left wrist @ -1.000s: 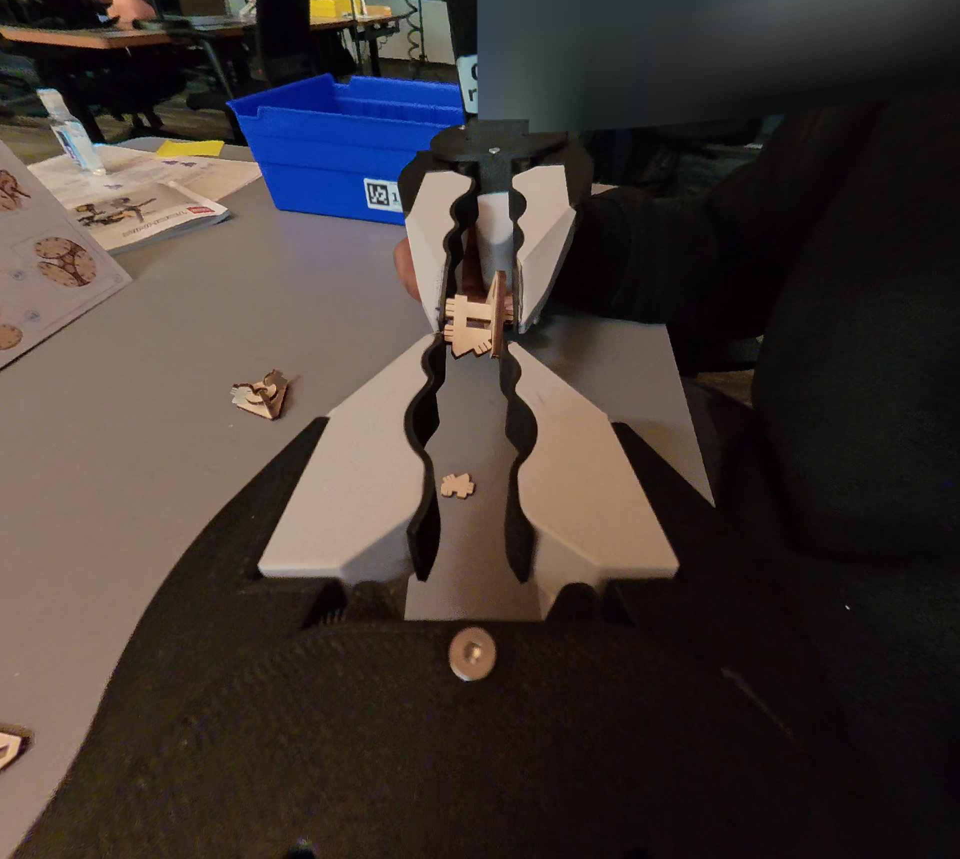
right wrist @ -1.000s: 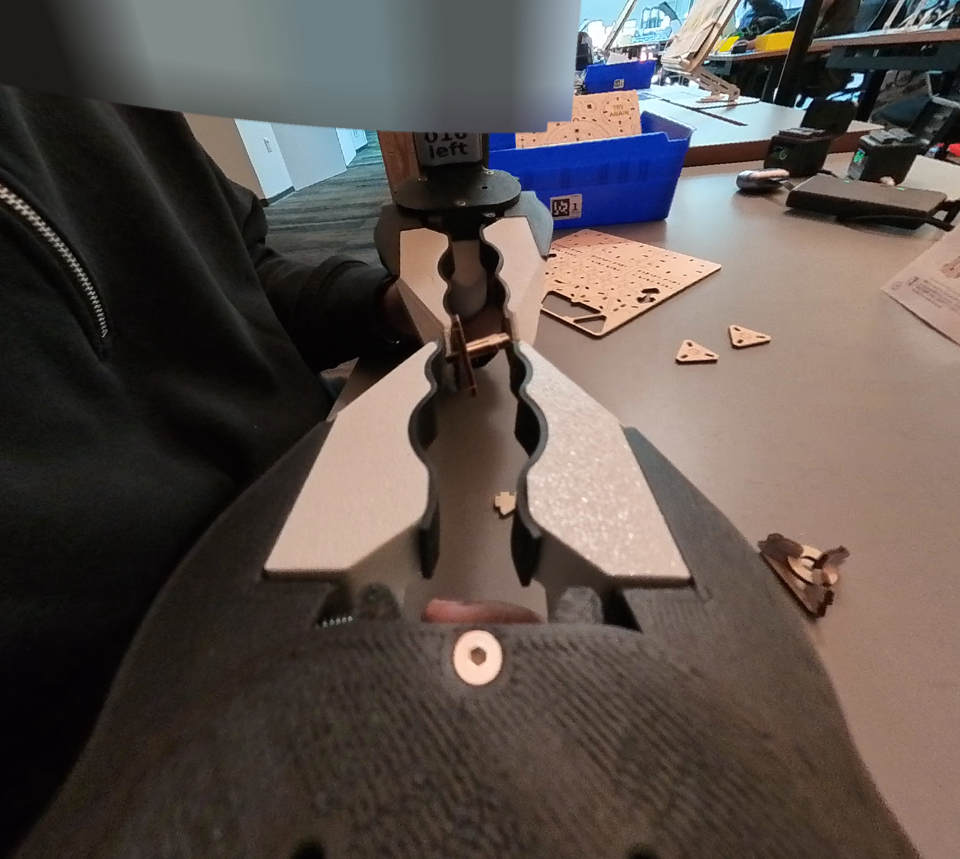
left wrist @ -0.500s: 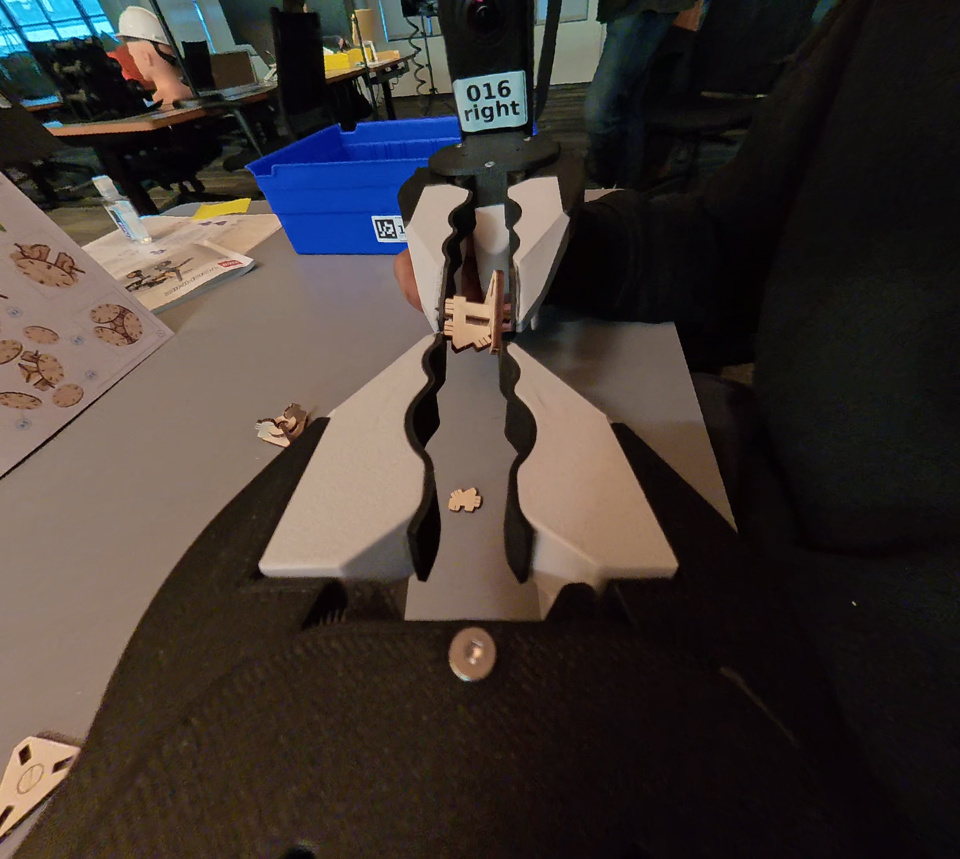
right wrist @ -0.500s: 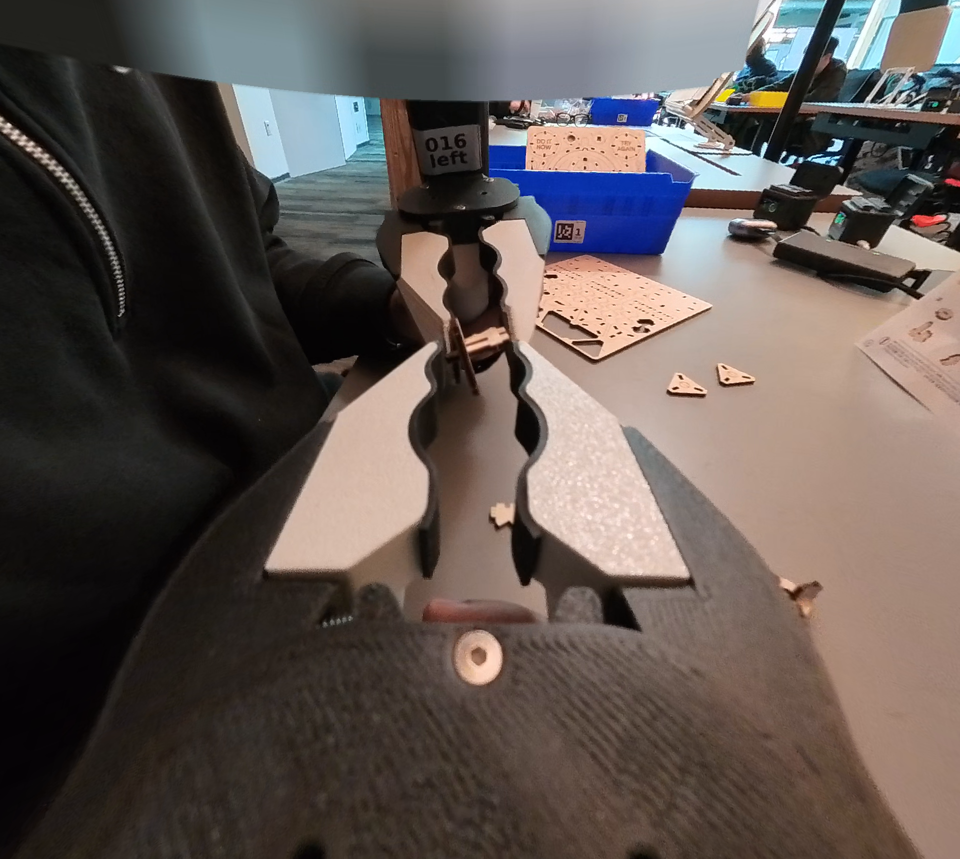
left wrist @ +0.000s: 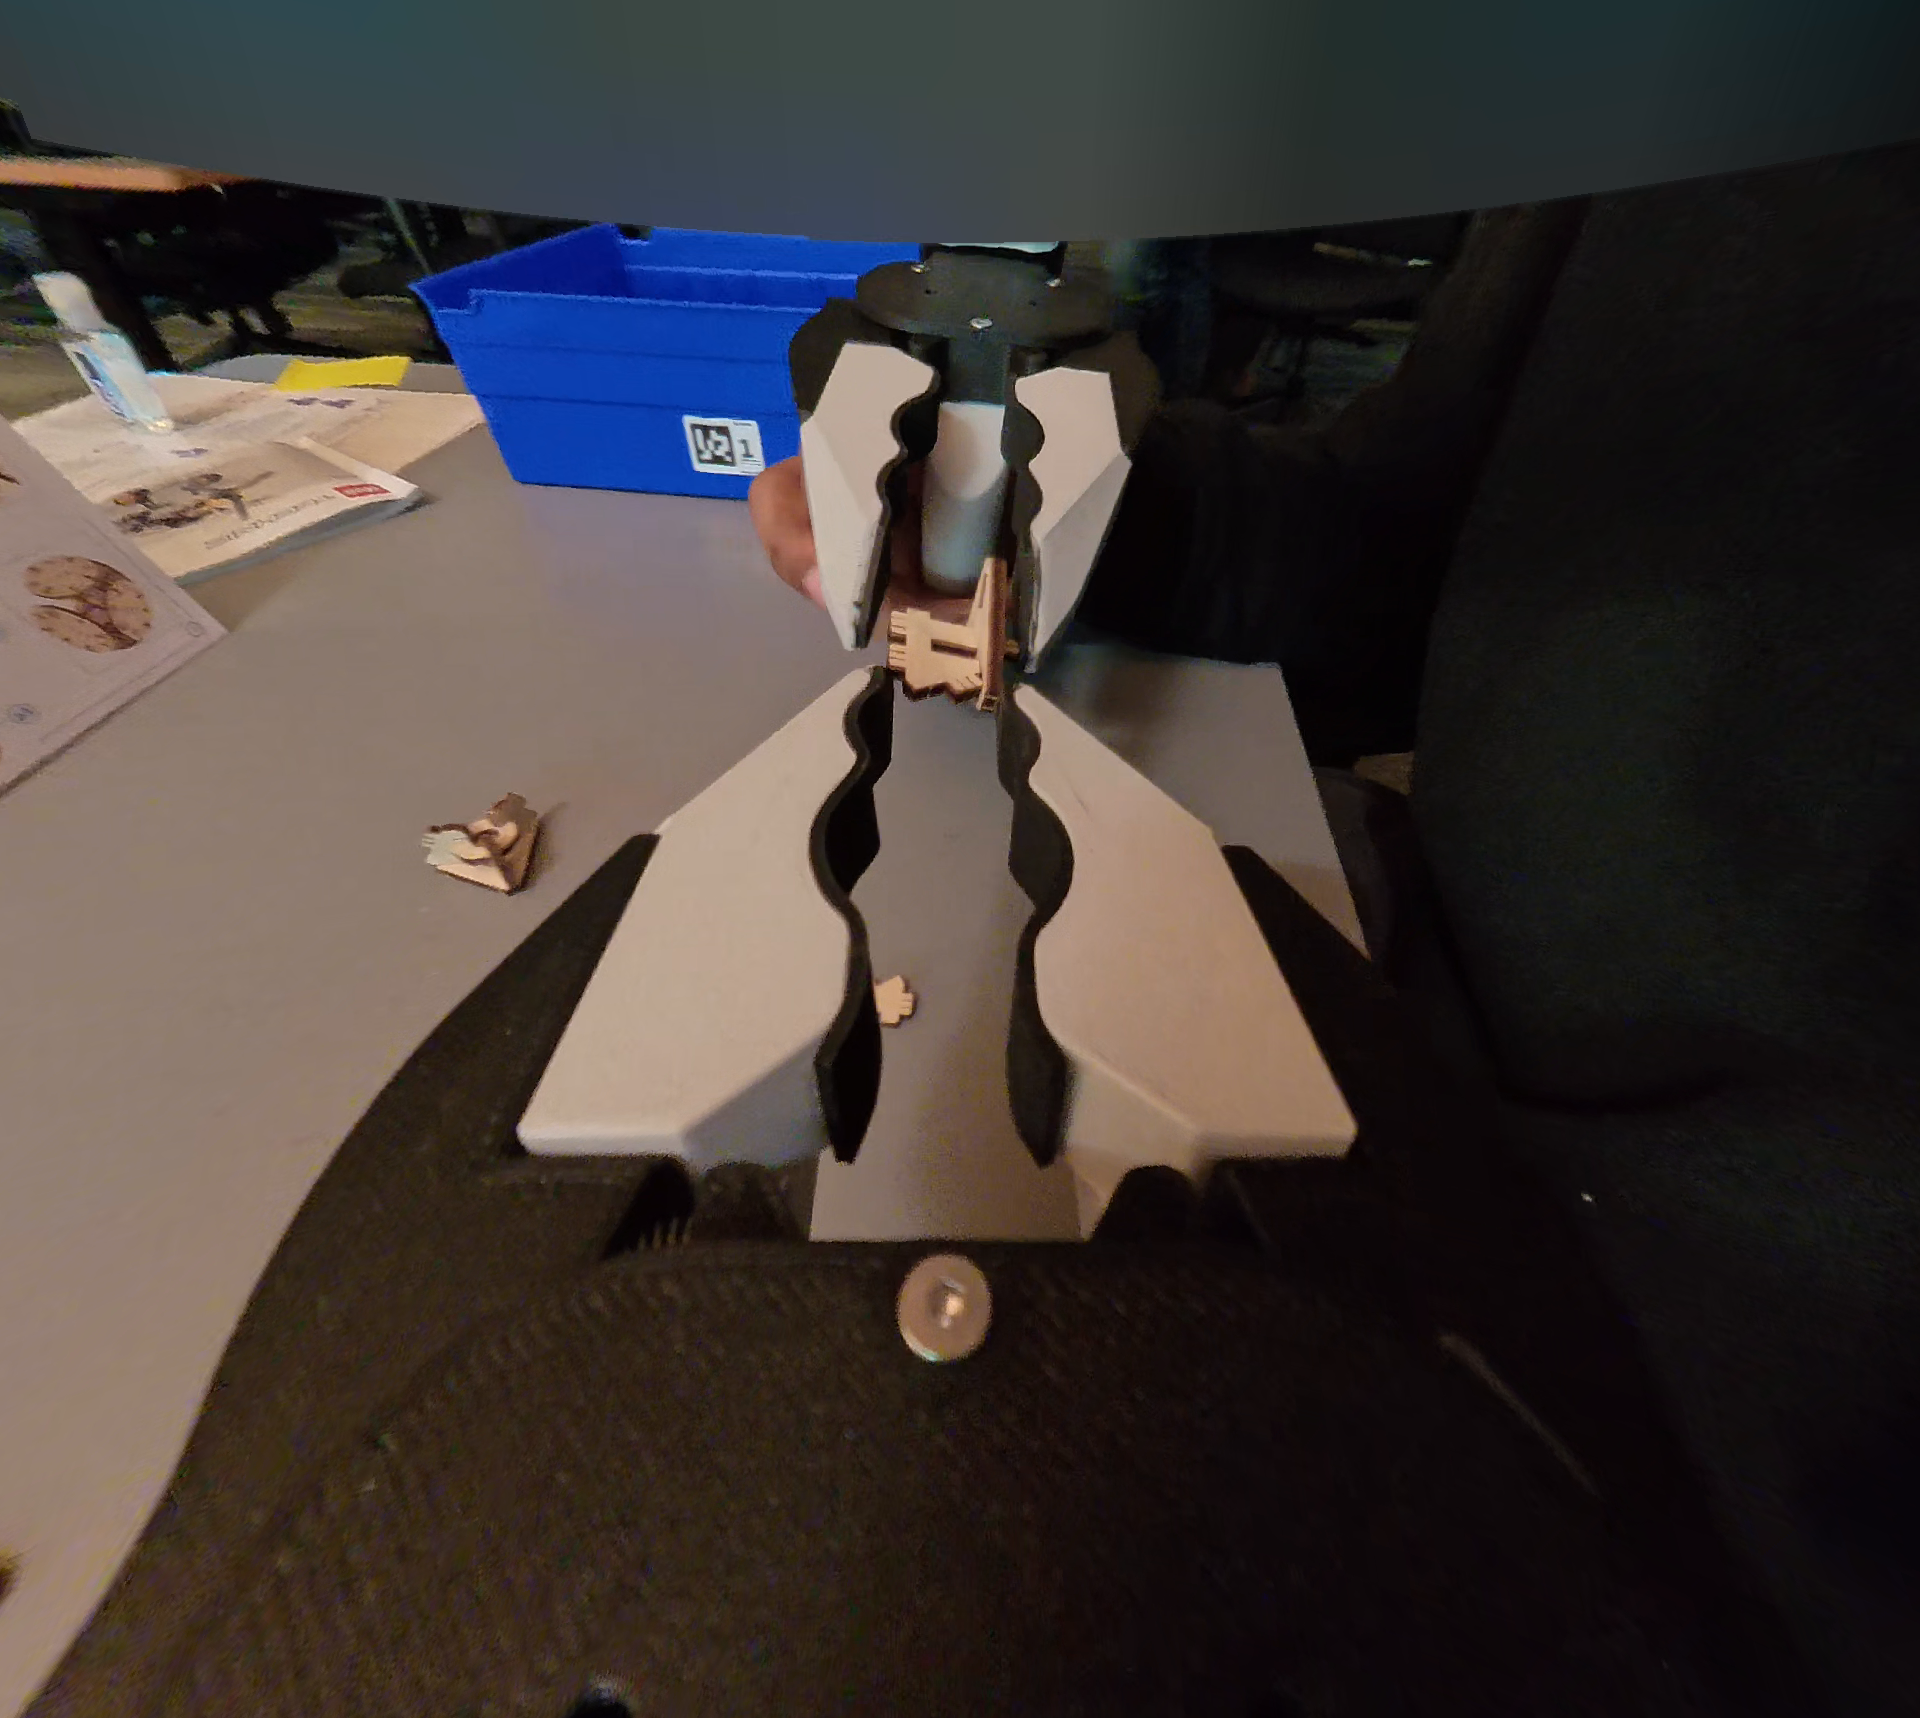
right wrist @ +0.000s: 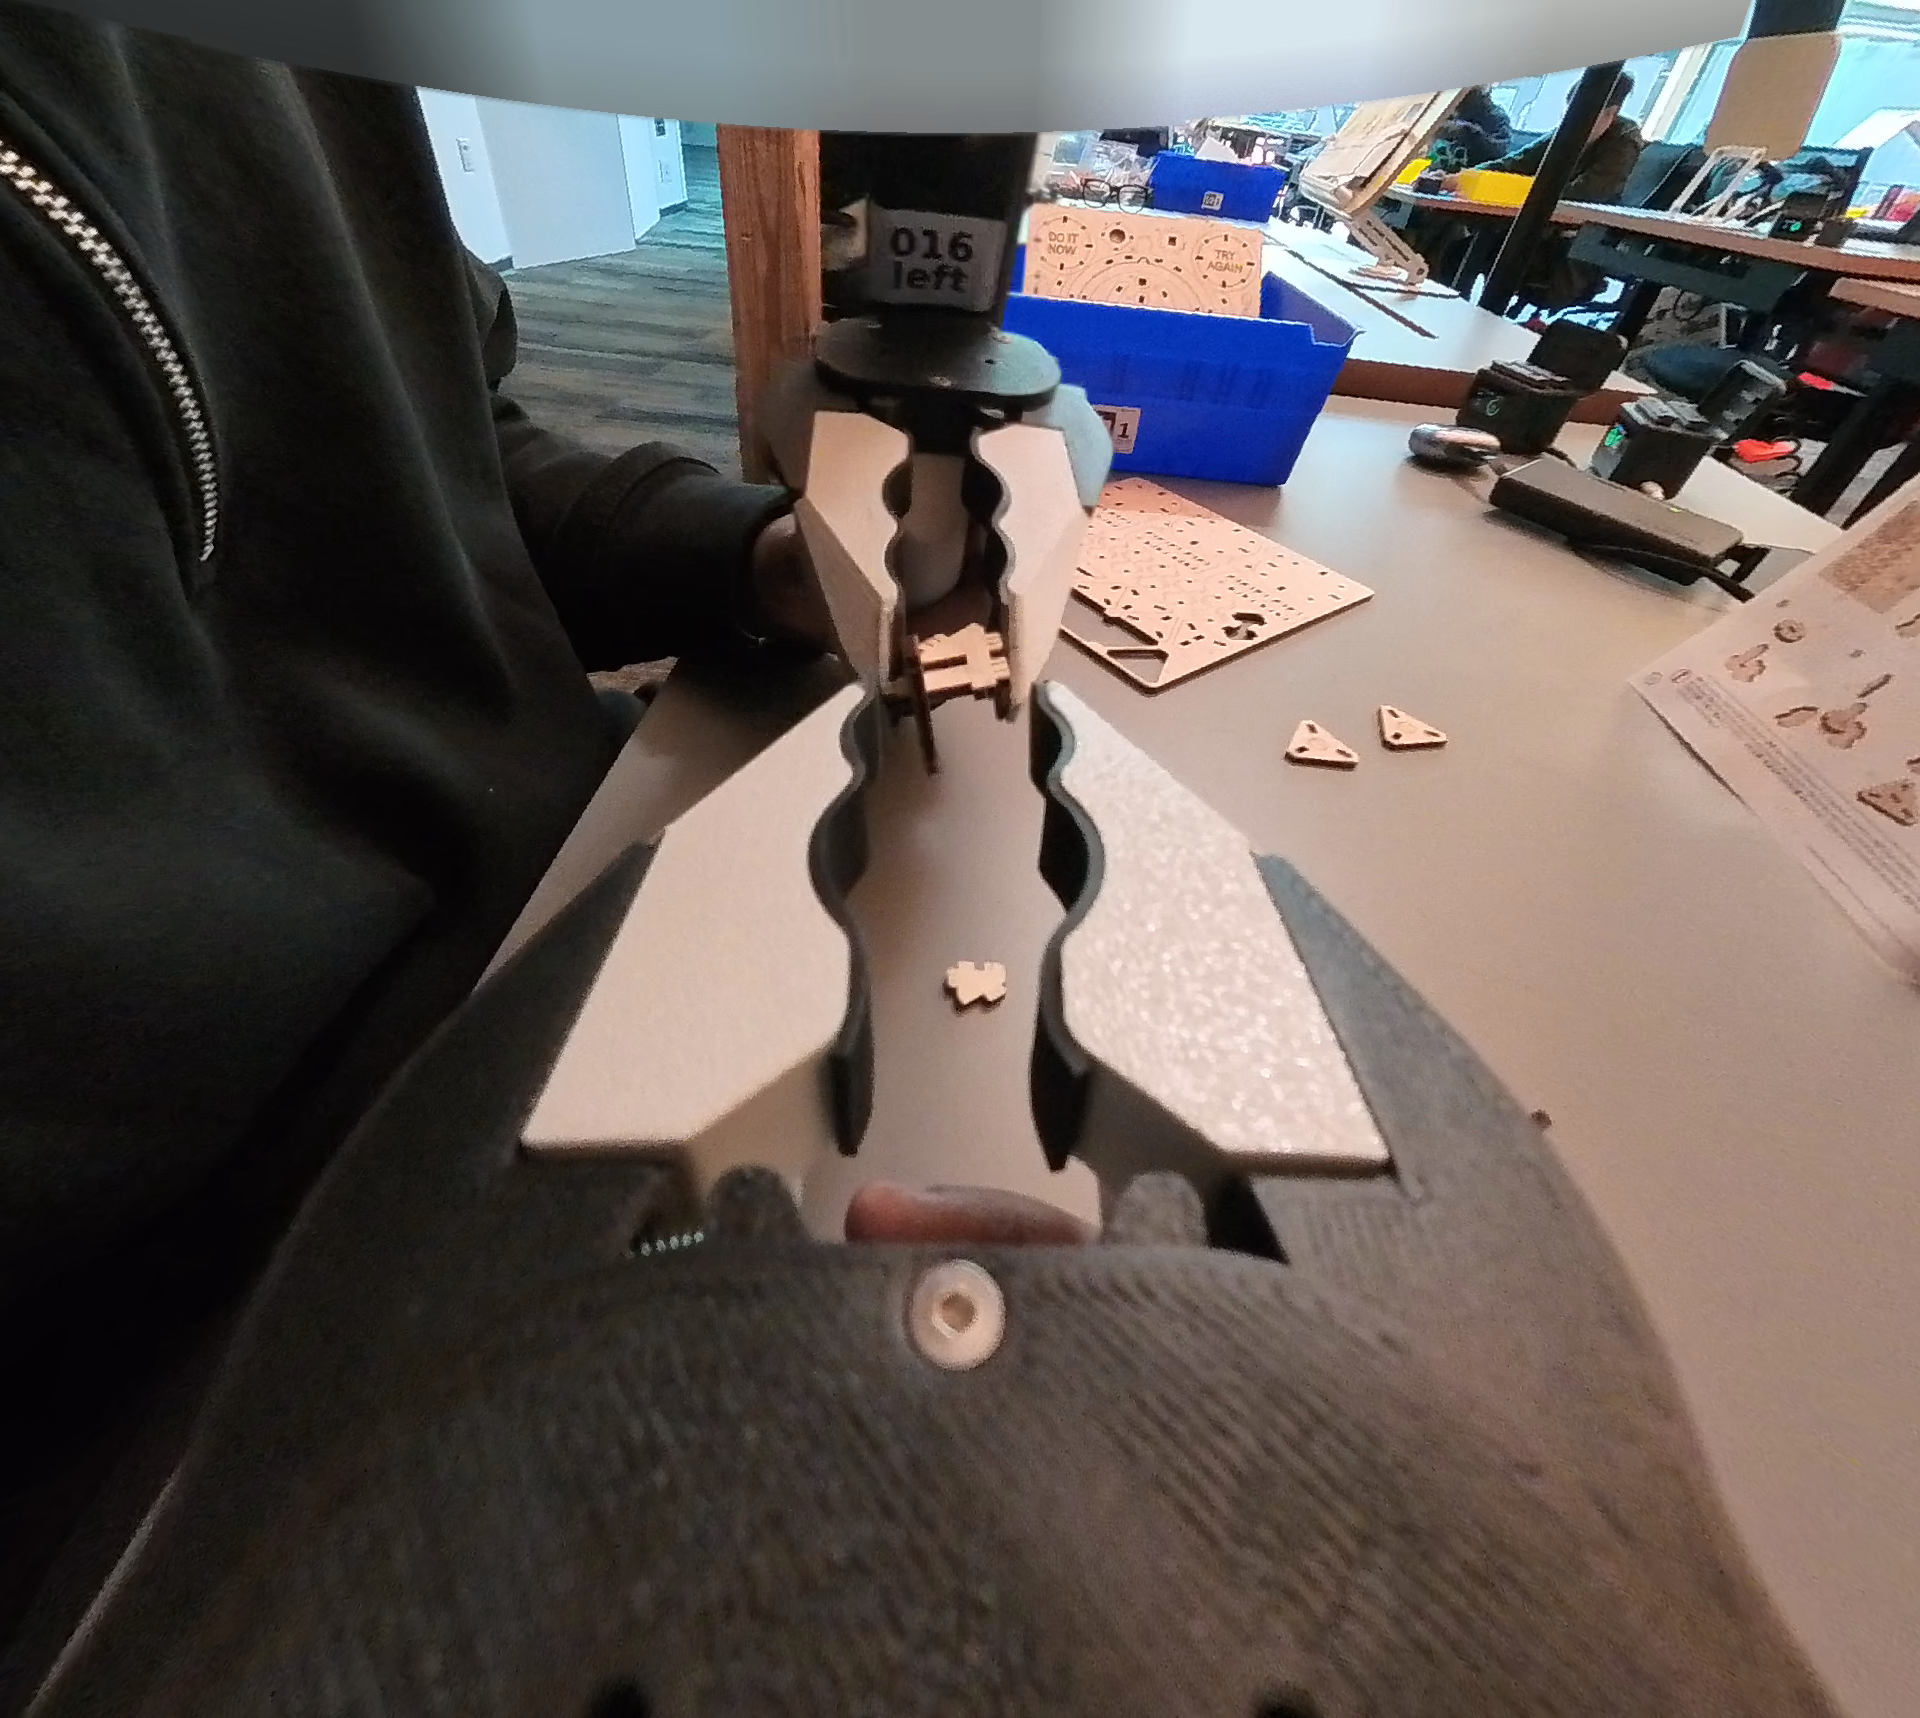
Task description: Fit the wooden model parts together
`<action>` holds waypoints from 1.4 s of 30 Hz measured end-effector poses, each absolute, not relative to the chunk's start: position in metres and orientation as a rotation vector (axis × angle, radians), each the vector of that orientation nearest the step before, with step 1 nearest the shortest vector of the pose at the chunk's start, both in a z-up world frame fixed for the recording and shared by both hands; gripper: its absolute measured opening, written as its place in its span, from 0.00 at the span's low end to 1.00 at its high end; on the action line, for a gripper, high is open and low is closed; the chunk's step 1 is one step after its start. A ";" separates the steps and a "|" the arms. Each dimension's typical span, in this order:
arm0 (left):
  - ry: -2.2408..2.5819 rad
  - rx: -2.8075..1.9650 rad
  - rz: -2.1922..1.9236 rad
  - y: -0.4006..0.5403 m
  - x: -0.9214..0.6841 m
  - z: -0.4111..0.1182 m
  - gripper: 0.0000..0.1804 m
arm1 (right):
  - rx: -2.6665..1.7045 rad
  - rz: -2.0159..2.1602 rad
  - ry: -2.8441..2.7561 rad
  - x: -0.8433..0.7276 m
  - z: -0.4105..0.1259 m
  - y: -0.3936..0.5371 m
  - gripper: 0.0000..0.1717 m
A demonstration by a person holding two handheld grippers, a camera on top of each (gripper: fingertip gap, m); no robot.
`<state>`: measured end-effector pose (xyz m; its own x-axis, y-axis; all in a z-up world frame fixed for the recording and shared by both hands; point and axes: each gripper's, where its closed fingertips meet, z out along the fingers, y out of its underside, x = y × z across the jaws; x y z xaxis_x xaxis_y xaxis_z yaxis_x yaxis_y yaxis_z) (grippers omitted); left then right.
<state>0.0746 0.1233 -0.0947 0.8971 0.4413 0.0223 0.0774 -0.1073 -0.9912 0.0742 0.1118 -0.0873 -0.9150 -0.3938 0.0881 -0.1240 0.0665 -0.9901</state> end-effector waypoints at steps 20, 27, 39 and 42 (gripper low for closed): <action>-0.356 -1.626 0.213 0.126 0.084 -0.091 0.08 | -0.744 -2.082 2.196 0.086 -0.077 0.114 0.13; -0.341 -1.660 0.266 0.128 0.083 -0.095 0.08 | -0.817 -2.097 2.264 0.086 -0.080 0.116 0.13; -0.369 -1.657 0.276 0.128 0.079 -0.096 0.09 | -0.625 -1.964 2.199 0.083 -0.086 0.113 0.13; -0.378 -1.650 0.233 0.128 0.080 -0.097 0.09 | -0.553 -1.912 2.146 0.083 -0.086 0.113 0.13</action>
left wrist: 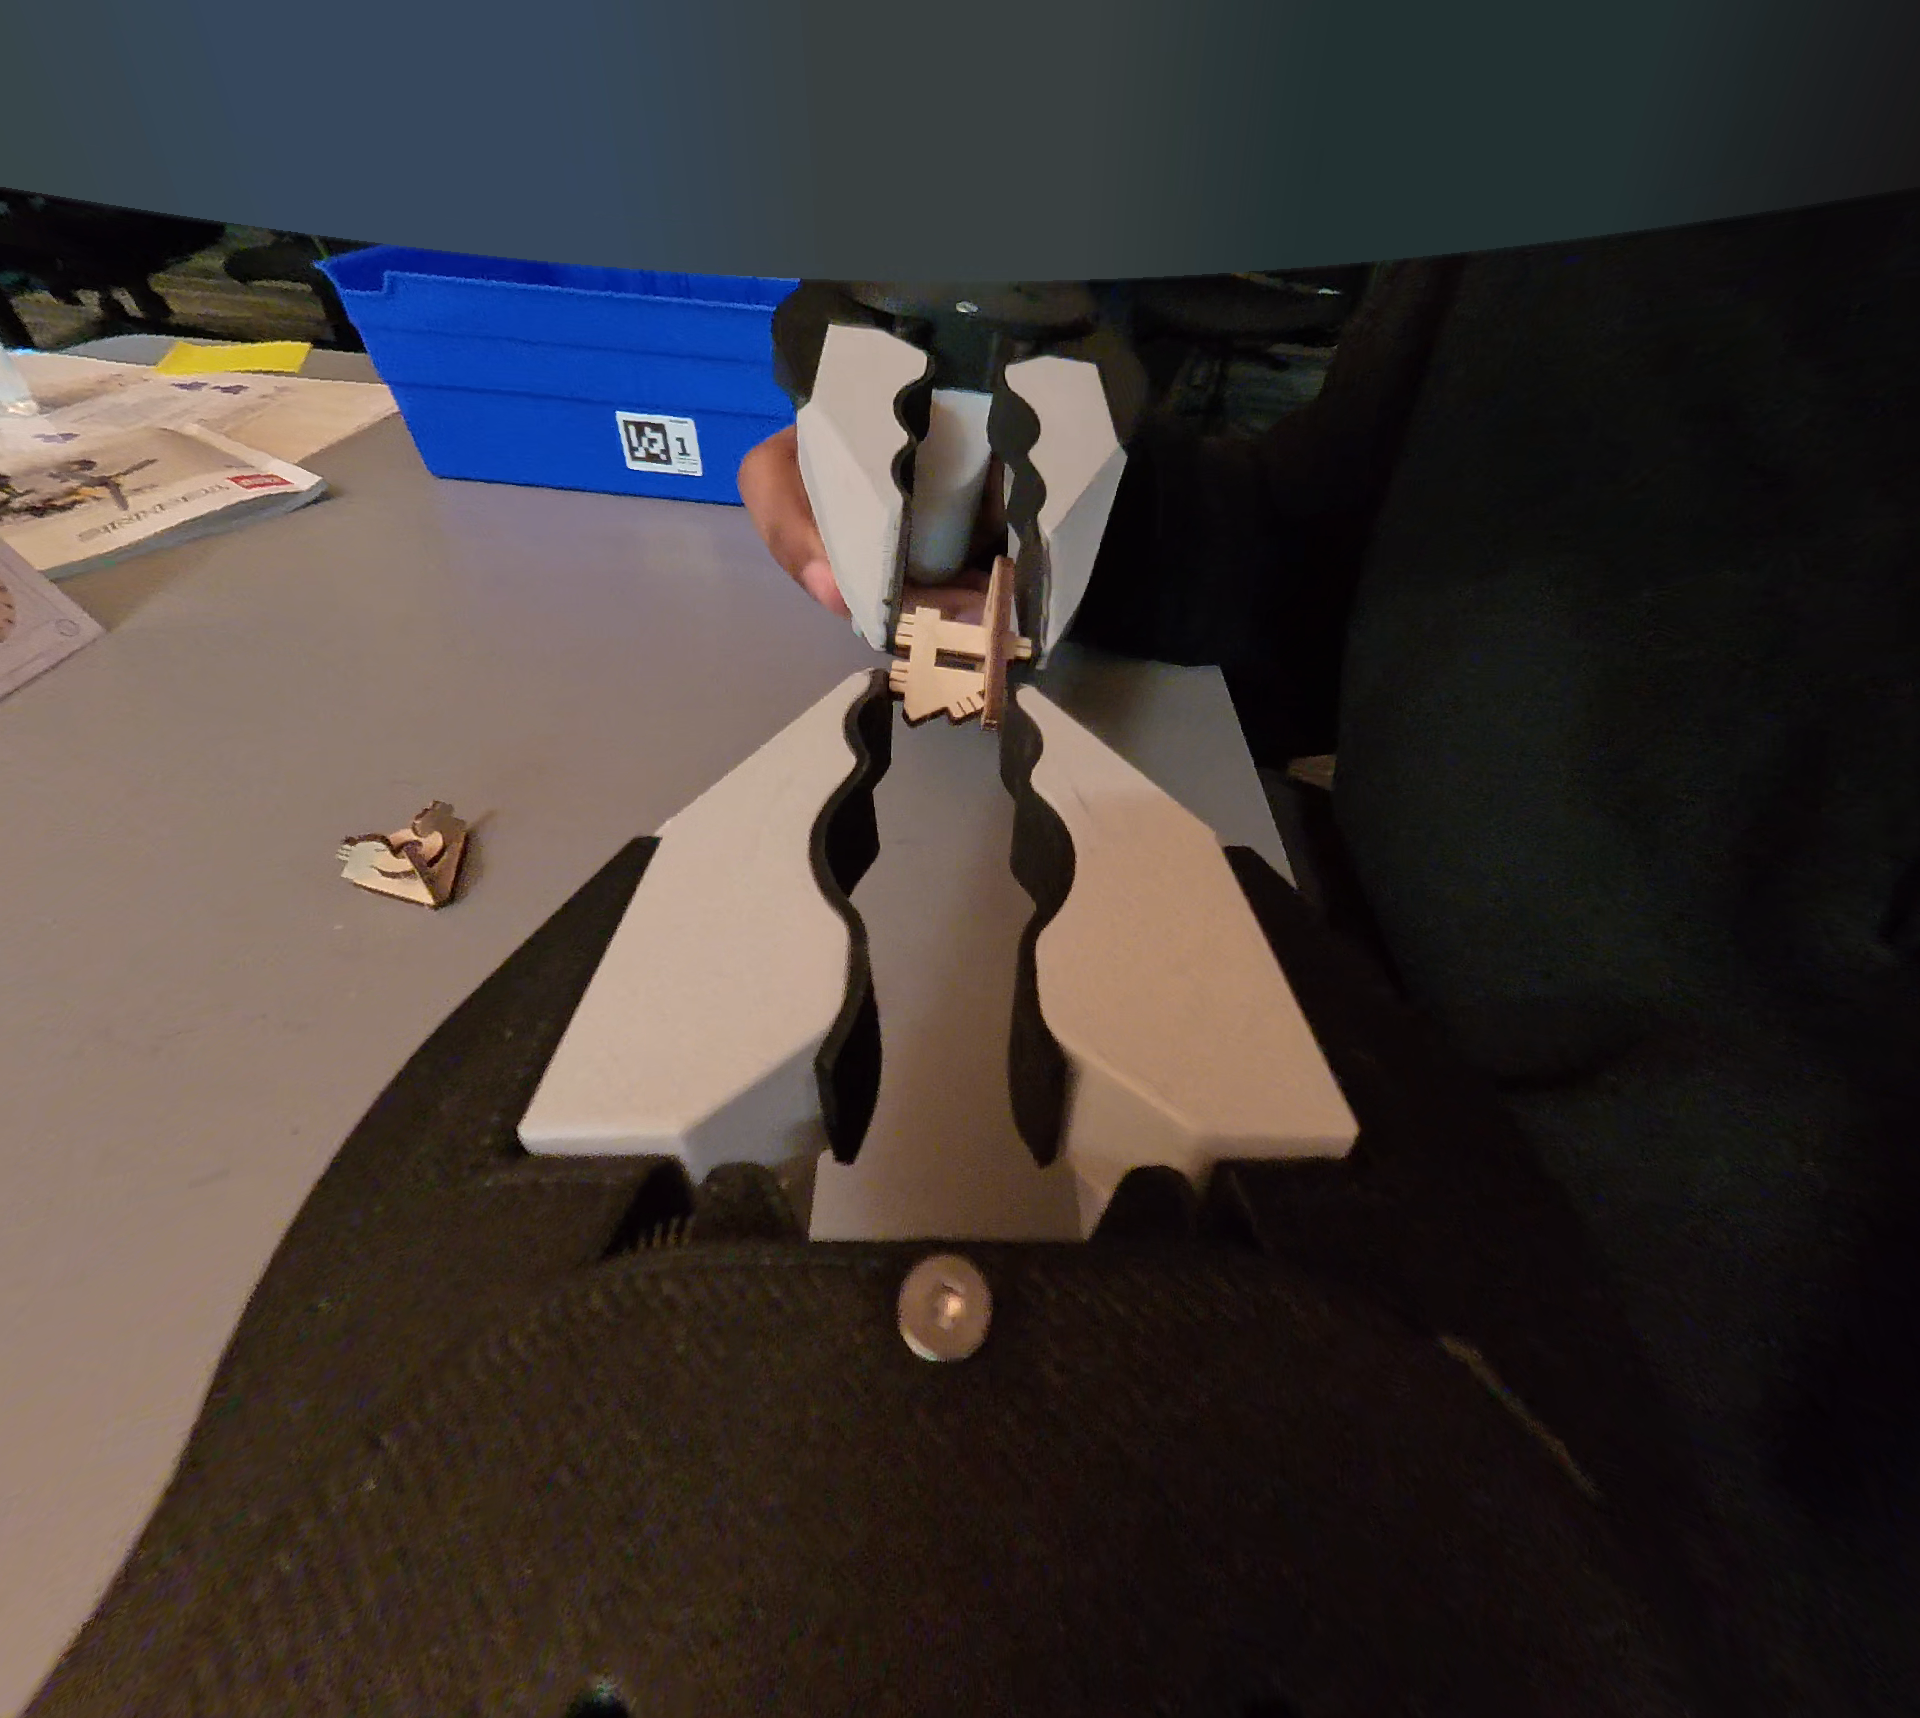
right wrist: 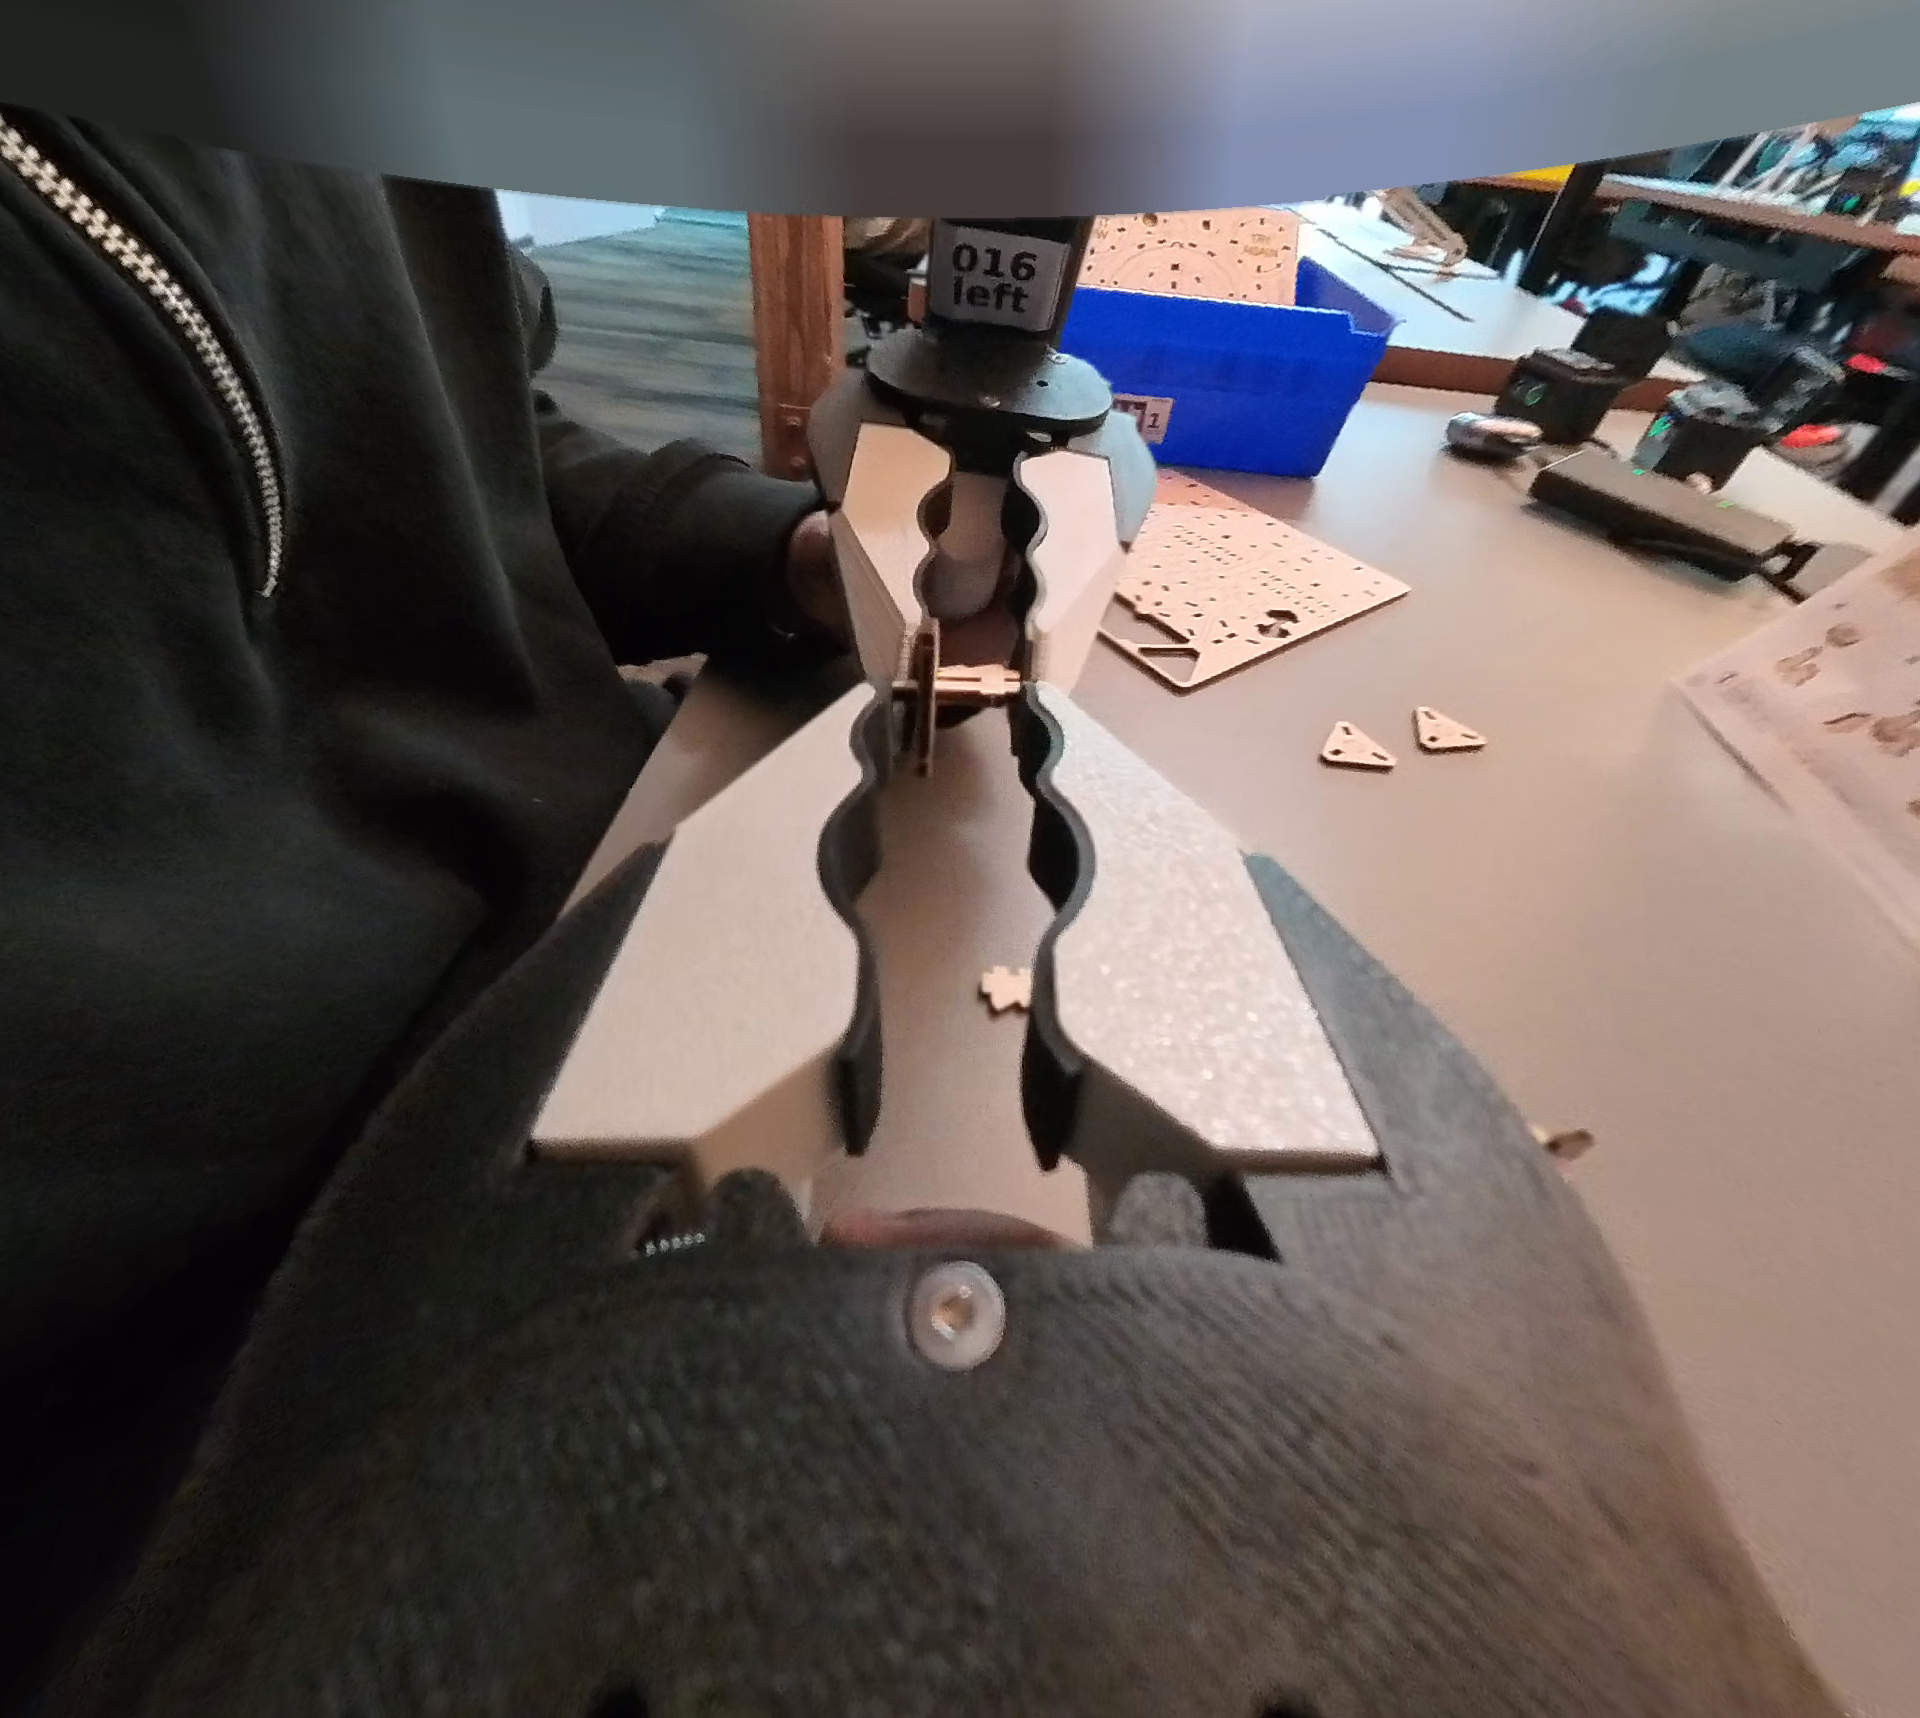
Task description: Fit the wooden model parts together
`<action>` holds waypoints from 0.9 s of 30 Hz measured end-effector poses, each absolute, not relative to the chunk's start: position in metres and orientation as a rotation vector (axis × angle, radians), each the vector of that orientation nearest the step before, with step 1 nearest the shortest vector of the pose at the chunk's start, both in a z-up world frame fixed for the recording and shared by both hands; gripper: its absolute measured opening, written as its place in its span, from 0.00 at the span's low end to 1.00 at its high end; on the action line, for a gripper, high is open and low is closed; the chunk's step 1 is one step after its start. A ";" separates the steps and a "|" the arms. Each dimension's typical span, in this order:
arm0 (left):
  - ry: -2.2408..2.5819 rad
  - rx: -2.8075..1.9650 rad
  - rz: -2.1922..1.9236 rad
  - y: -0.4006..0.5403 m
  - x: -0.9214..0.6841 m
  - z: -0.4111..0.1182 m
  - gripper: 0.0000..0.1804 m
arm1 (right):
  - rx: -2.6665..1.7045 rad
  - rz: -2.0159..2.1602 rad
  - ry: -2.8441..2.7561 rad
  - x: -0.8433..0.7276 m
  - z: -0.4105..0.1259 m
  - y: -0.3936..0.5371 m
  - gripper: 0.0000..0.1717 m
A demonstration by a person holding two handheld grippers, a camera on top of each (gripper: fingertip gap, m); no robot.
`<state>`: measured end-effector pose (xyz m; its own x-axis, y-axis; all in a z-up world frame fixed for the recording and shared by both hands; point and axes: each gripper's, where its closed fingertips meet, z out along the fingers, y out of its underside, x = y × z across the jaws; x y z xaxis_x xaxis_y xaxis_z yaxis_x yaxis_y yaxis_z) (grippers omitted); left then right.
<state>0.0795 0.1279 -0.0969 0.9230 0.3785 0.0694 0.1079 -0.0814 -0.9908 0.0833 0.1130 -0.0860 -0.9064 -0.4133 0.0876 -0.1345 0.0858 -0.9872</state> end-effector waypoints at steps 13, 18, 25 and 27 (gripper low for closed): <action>-0.476 -1.654 0.108 0.125 0.074 -0.106 0.09 | -0.416 -1.820 2.122 0.077 -0.095 0.110 0.13; -0.479 -1.646 0.033 0.127 0.078 -0.107 0.09 | -0.434 -1.802 2.118 0.080 -0.097 0.114 0.13; -0.480 -1.645 -0.036 0.129 0.081 -0.108 0.09 | -0.417 -1.746 2.105 0.081 -0.099 0.116 0.10; -0.476 -1.649 -0.031 0.130 0.082 -0.108 0.09 | -0.427 -1.741 2.109 0.081 -0.100 0.116 0.10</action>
<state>0.0817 0.1297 -0.1084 0.9115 0.2875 0.2940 0.3229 -0.0575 -0.9447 0.0811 0.1159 -0.0996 -0.8851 -0.4566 -0.0906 0.0024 0.1903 -0.9817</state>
